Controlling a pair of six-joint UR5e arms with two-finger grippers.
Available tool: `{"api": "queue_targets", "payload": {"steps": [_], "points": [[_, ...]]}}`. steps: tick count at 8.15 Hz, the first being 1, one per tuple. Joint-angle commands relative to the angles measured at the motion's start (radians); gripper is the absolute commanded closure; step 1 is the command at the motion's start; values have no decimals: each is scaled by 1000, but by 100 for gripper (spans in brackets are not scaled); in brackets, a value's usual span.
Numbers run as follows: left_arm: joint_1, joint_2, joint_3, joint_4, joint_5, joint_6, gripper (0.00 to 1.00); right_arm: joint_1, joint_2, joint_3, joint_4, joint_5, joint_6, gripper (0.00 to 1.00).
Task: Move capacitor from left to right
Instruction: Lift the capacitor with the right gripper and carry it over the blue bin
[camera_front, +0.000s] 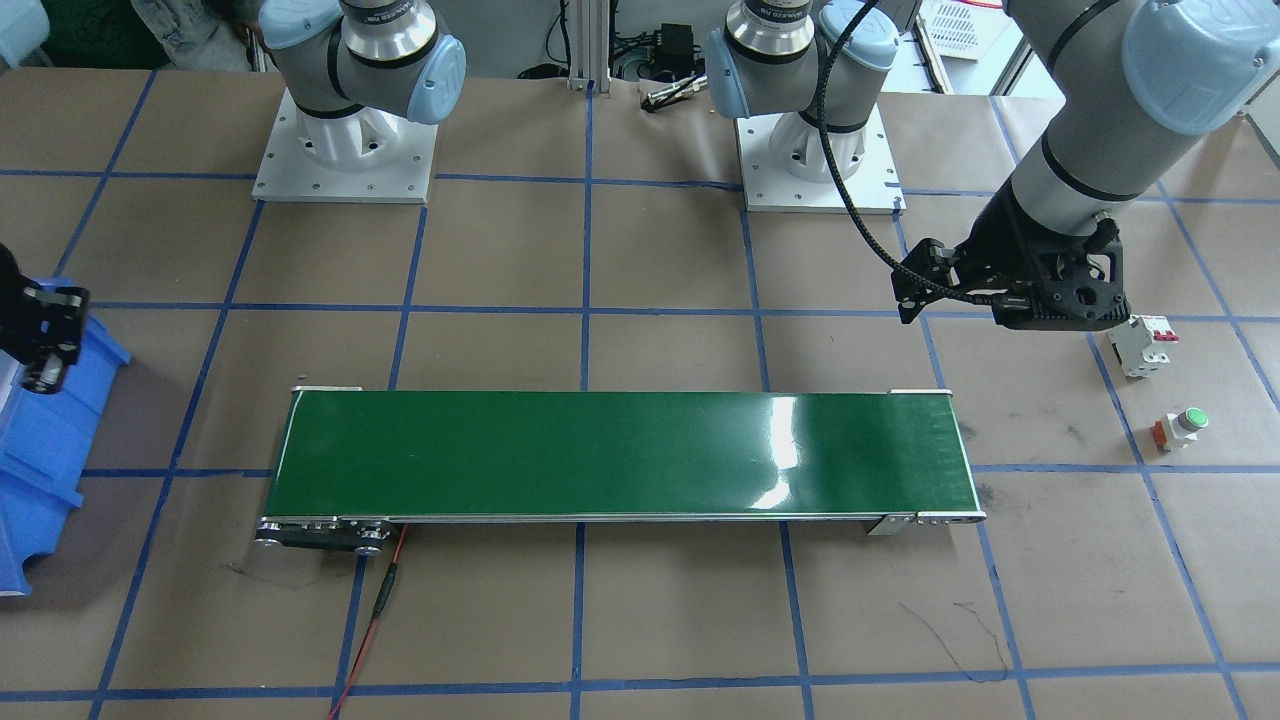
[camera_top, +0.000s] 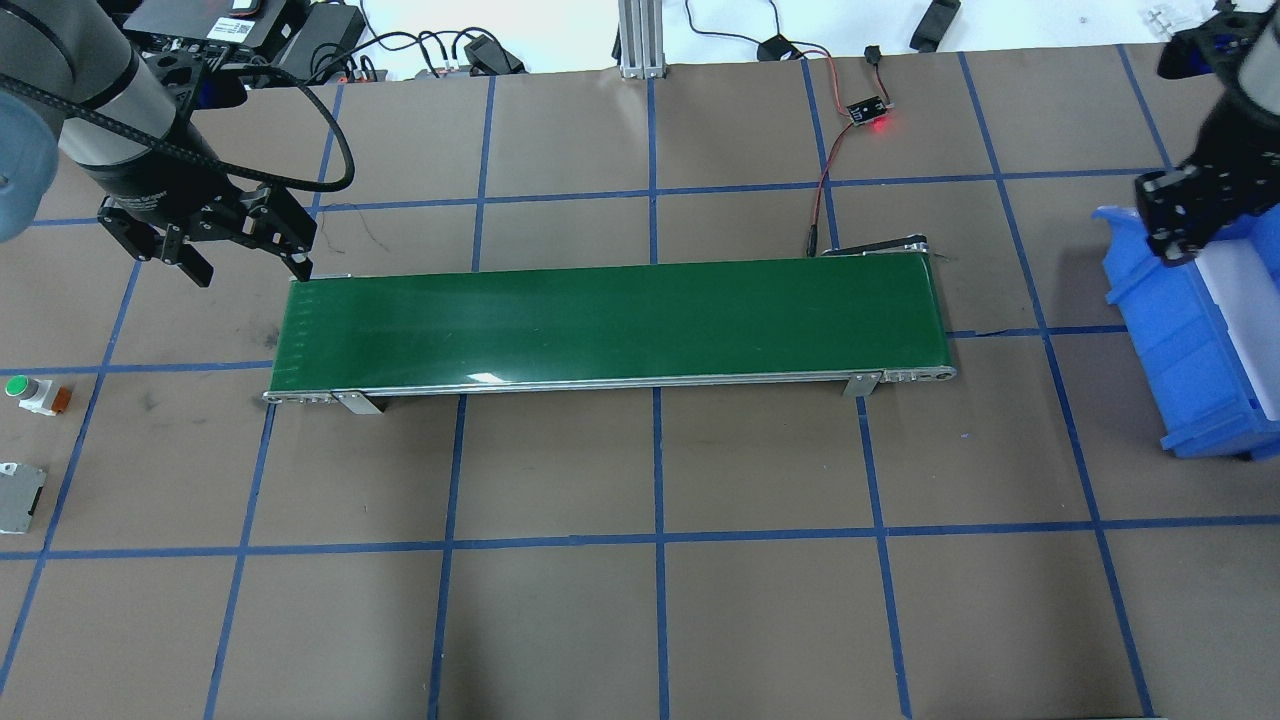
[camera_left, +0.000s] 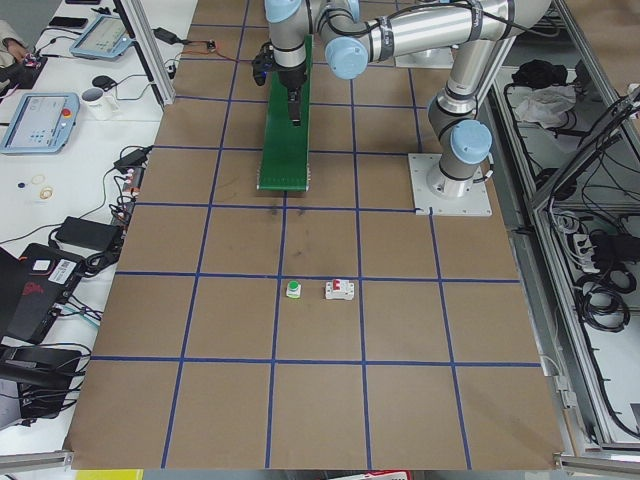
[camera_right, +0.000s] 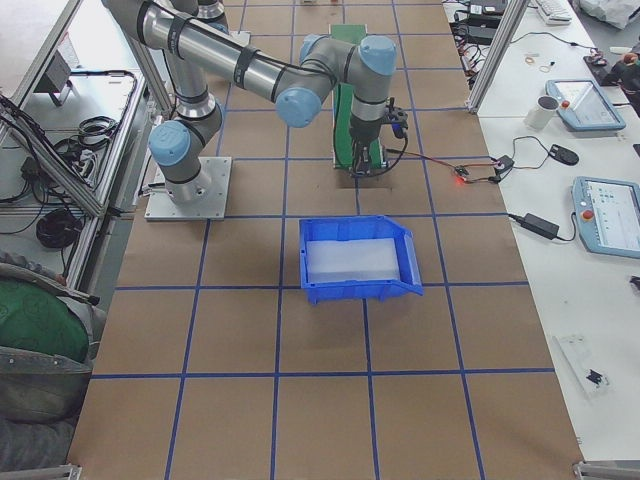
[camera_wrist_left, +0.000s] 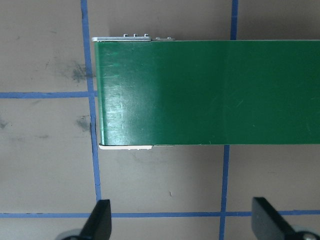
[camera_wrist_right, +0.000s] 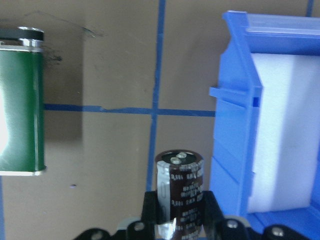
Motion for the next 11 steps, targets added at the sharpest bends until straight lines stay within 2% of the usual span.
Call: {"api": "queue_targets", "payload": {"steps": [1,3,5,9,11], "points": [[0,0,0,0,0,0,0,-254,-16,0,-10,-26,-323,100],[1,0,0,0,0,0,0,-345,53,3,-13,-17,-401,100],[1,-1,0,0,0,0,0,-350,116,9,-59,-14,-401,100],[3,-1,0,0,0,0,0,-350,250,12,-125,94,-401,100],[3,-1,0,0,0,0,0,-350,286,14,-151,104,-398,100]]}}
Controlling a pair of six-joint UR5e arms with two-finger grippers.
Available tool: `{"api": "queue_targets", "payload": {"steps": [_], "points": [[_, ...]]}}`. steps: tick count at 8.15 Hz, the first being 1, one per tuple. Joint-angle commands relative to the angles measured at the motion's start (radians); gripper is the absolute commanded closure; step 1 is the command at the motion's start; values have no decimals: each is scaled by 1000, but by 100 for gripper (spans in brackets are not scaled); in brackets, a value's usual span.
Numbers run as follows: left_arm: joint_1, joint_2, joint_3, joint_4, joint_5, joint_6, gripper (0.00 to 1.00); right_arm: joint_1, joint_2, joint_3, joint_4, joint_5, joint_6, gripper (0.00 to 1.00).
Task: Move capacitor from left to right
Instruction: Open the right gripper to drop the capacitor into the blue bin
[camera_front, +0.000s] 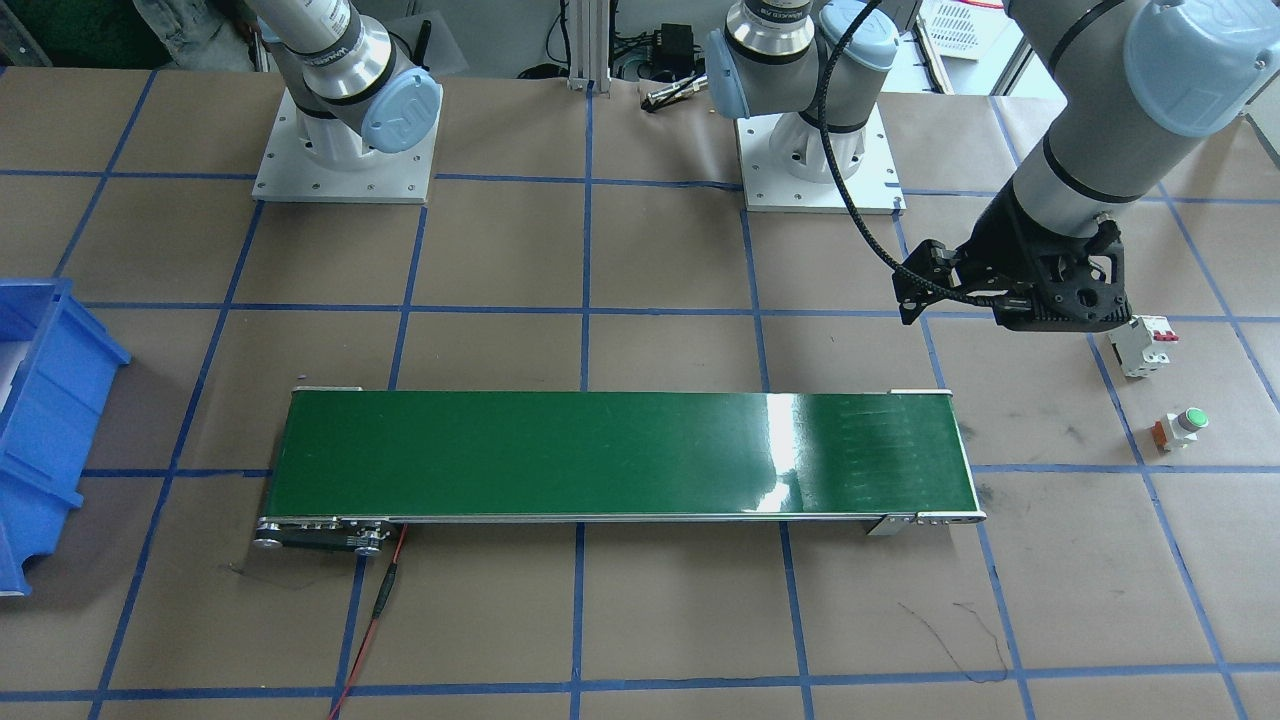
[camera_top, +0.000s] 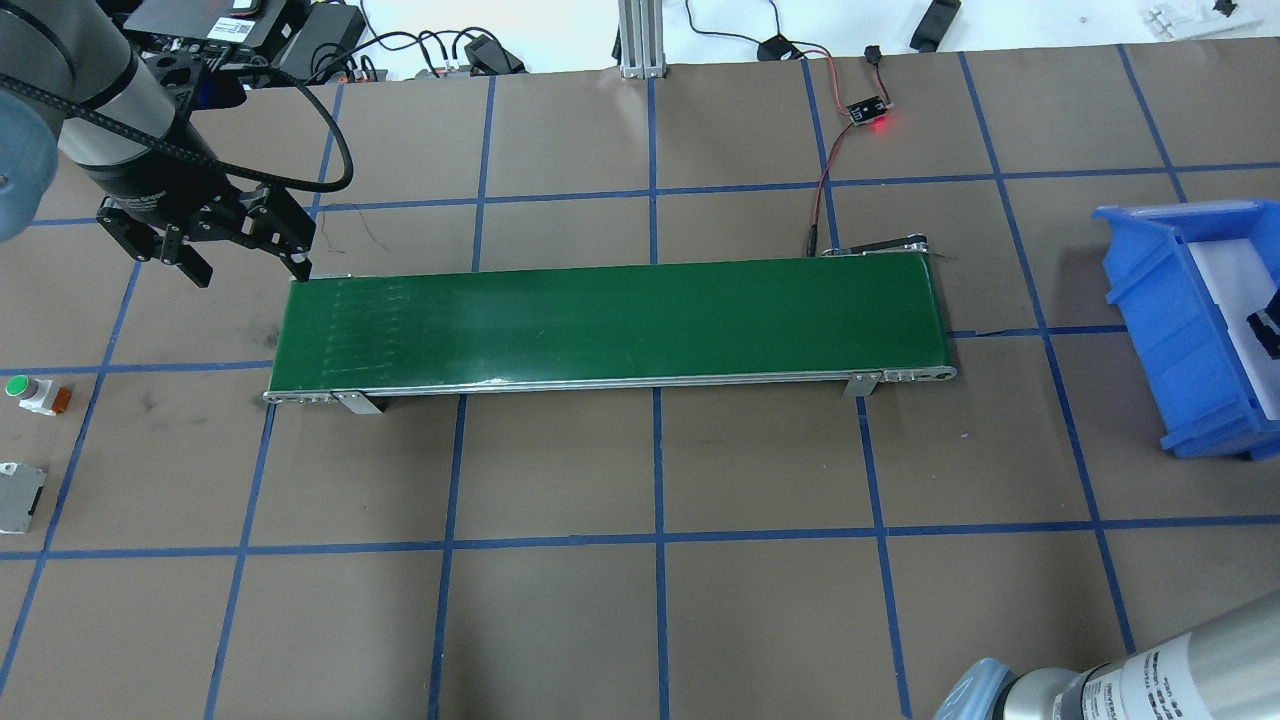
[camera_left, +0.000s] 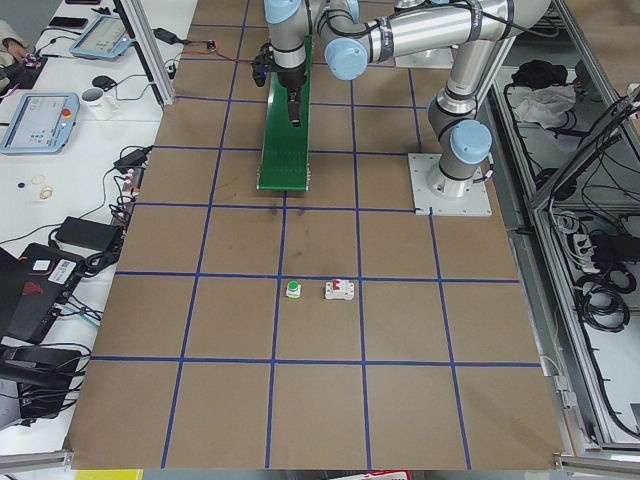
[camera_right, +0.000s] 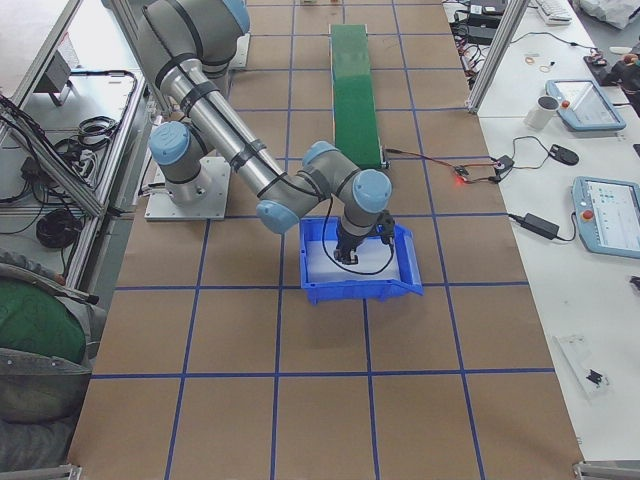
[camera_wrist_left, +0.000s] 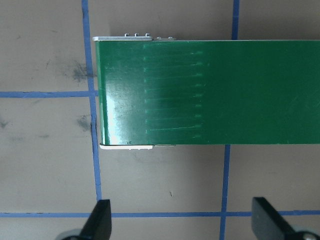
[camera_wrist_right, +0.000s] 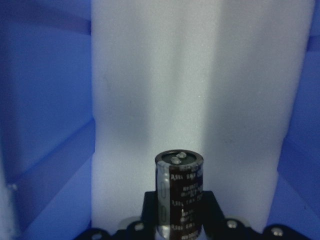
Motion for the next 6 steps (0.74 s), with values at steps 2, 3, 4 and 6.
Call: {"api": "queue_targets", "payload": {"steps": [2,3,4,6], "points": [[0,0,1,0,0,0,0,0,58,1,-81,69,-4,100],[-1,0,1,0,0,0,0,0,68,1,-101,93,-5,100],[0,0,1,0,0,0,0,0,80,2,-103,97,-4,98],[0,0,1,0,-2,0,0,0,71,1,-105,182,-5,42]]}}
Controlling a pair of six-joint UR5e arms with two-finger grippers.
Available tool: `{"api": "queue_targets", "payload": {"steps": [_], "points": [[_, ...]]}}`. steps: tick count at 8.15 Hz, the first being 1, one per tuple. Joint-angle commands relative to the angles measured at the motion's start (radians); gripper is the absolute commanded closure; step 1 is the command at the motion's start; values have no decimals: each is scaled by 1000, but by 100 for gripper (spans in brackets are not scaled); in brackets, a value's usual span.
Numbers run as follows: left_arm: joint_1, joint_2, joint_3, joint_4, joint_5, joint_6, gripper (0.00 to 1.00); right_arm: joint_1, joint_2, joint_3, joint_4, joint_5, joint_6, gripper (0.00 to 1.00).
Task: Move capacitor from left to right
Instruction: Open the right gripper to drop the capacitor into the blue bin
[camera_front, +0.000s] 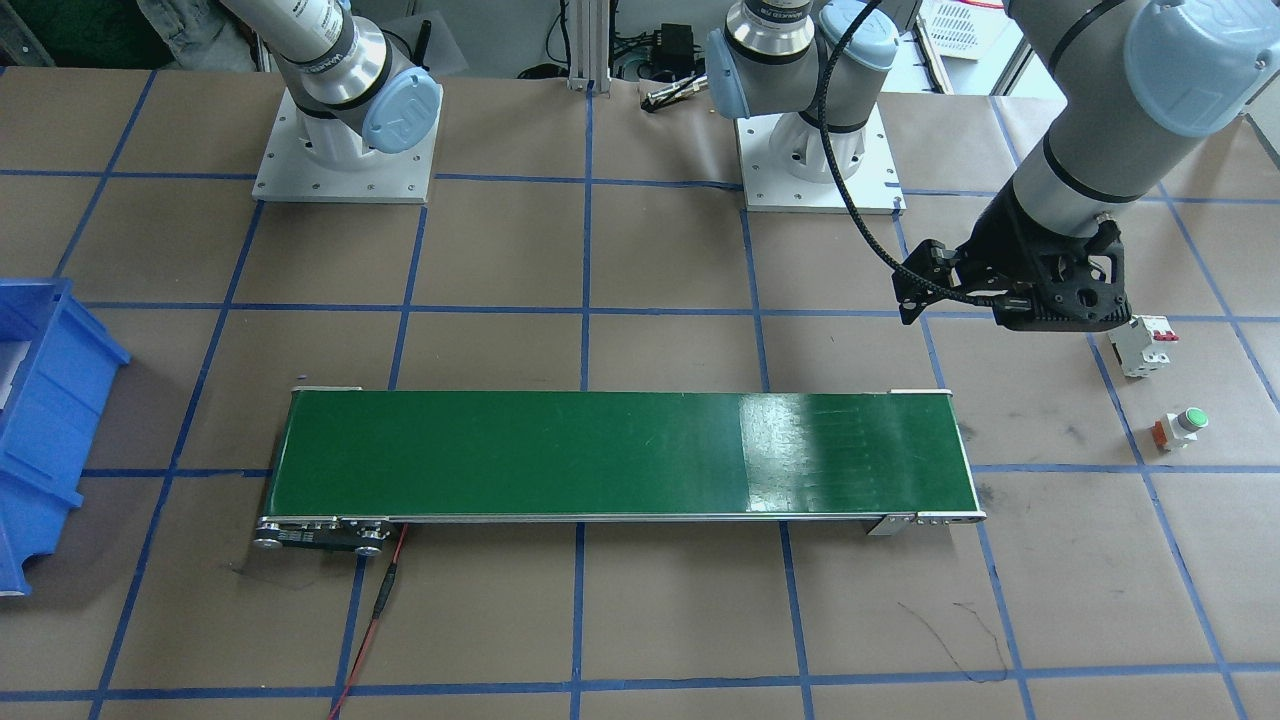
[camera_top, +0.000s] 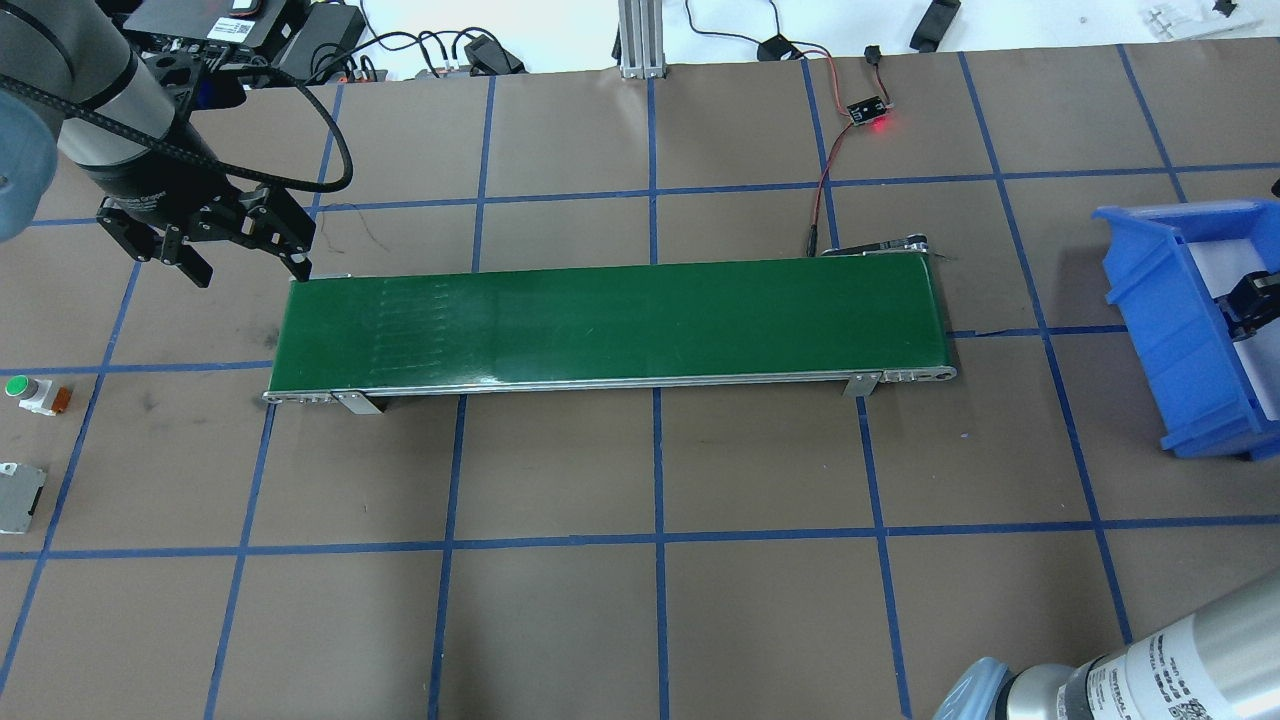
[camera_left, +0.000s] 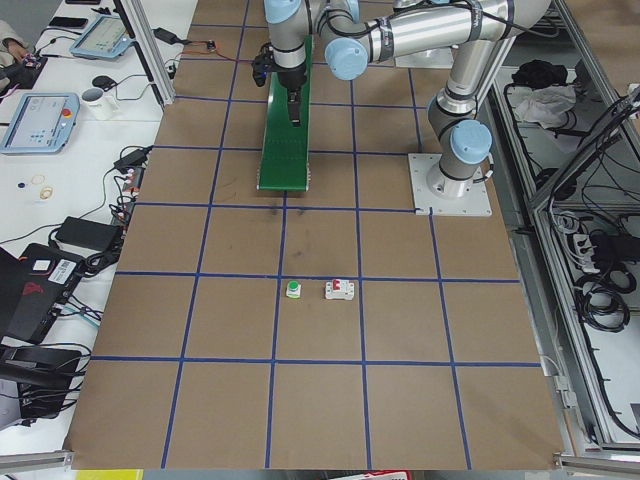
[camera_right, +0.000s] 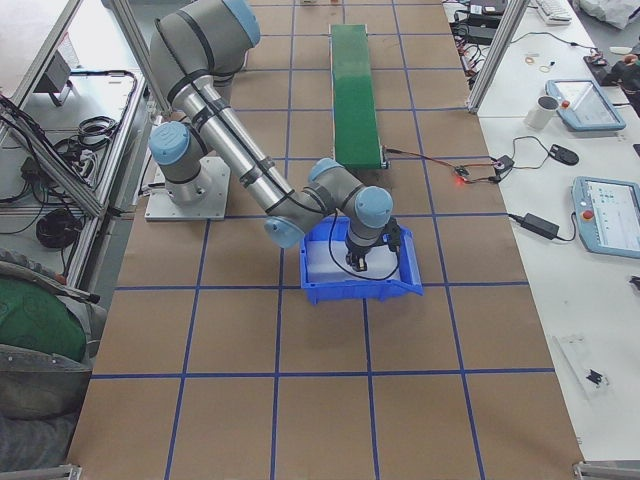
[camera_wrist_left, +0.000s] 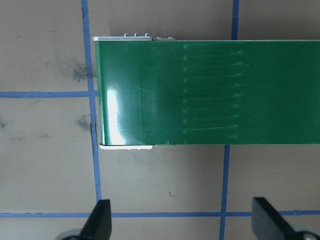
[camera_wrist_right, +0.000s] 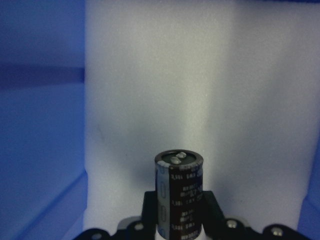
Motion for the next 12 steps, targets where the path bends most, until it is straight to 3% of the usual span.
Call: {"api": "queue_targets", "payload": {"steps": [1,2,3,7,9,12], "points": [[0,0,-1,0,-2,0,0,0,-7,-1,-3,77,3,20],[0,0,0,0,-2,0,0,0,-24,-2,-3,77,9,2],[0,0,0,0,-1,0,0,0,-64,-4,-3,68,14,0],[0,0,0,0,-1,0,0,-12,-287,-5,47,-21,41,0],[0,0,-1,0,-1,0,0,-2,-397,-19,196,-17,174,0],[0,0,0,0,1,0,0,151,-516,-34,265,-18,354,0]]}}
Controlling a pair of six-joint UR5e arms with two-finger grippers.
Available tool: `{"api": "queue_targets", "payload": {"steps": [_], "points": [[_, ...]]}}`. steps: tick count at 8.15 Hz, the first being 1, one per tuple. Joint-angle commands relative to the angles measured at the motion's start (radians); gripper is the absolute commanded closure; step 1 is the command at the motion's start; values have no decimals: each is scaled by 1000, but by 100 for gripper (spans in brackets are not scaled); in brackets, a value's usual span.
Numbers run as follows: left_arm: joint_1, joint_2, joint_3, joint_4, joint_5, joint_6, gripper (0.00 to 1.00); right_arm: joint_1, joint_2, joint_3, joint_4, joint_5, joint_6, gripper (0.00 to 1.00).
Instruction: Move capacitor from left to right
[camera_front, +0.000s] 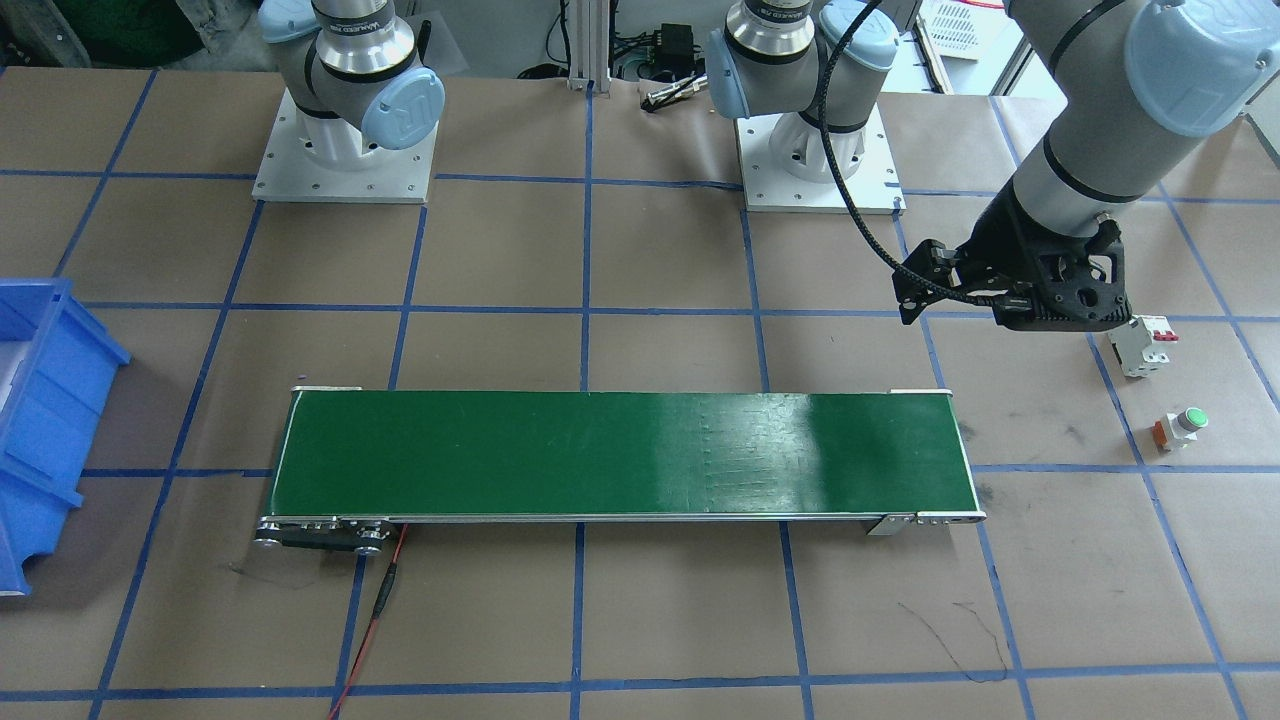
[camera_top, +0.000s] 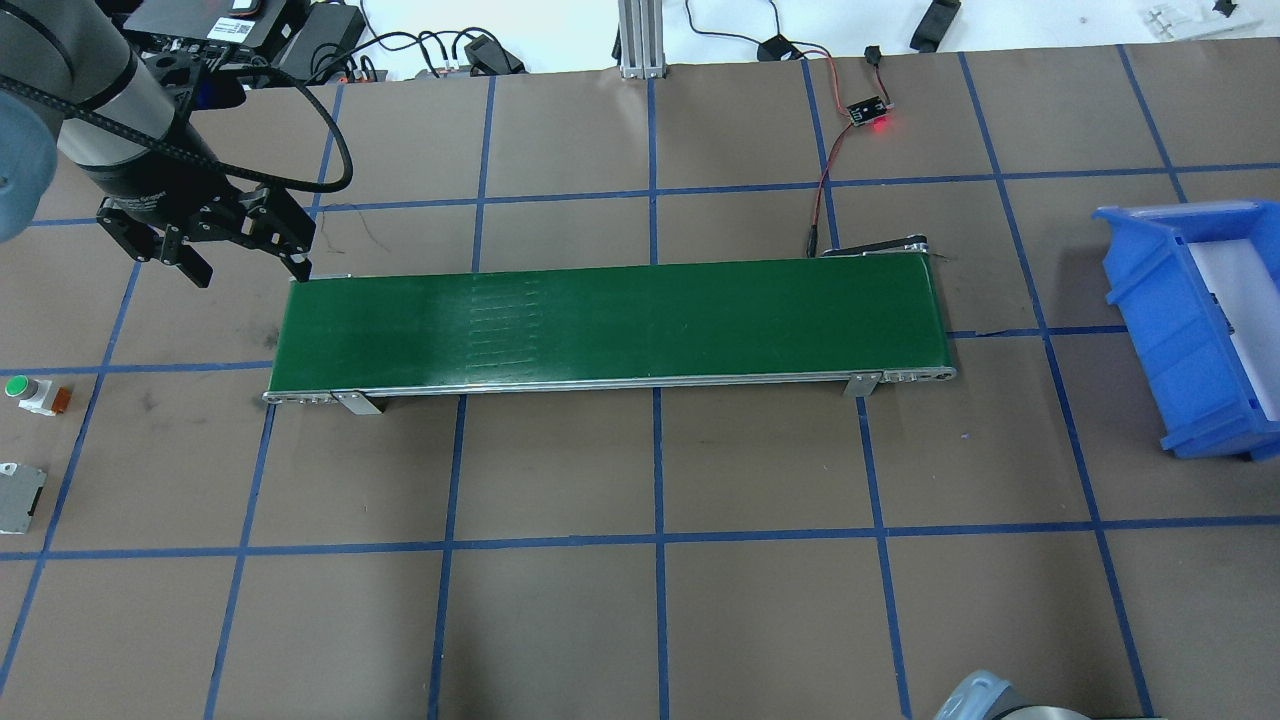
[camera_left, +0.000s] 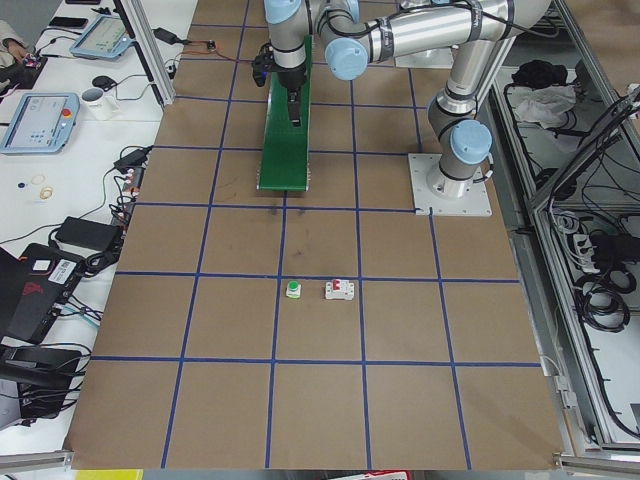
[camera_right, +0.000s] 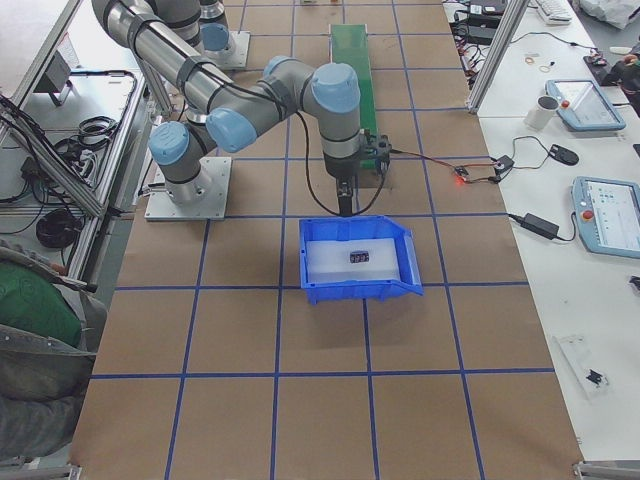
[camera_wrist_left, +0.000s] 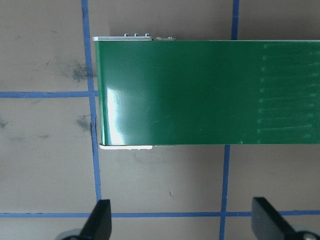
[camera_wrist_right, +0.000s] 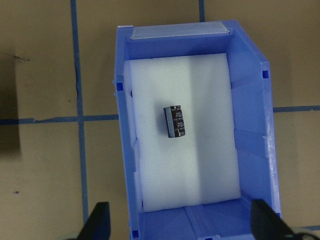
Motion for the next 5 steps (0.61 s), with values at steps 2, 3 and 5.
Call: {"api": "queue_targets", "payload": {"steps": [2,3,5], "points": [[0,0,0,0,1,0,0,284,-93,-48,139,9,360,0],[0,0,0,0,1,0,0,373,-93,-51,138,14,440,0],[0,0,0,0,1,0,0,516,-89,-49,127,12,593,0]]}}
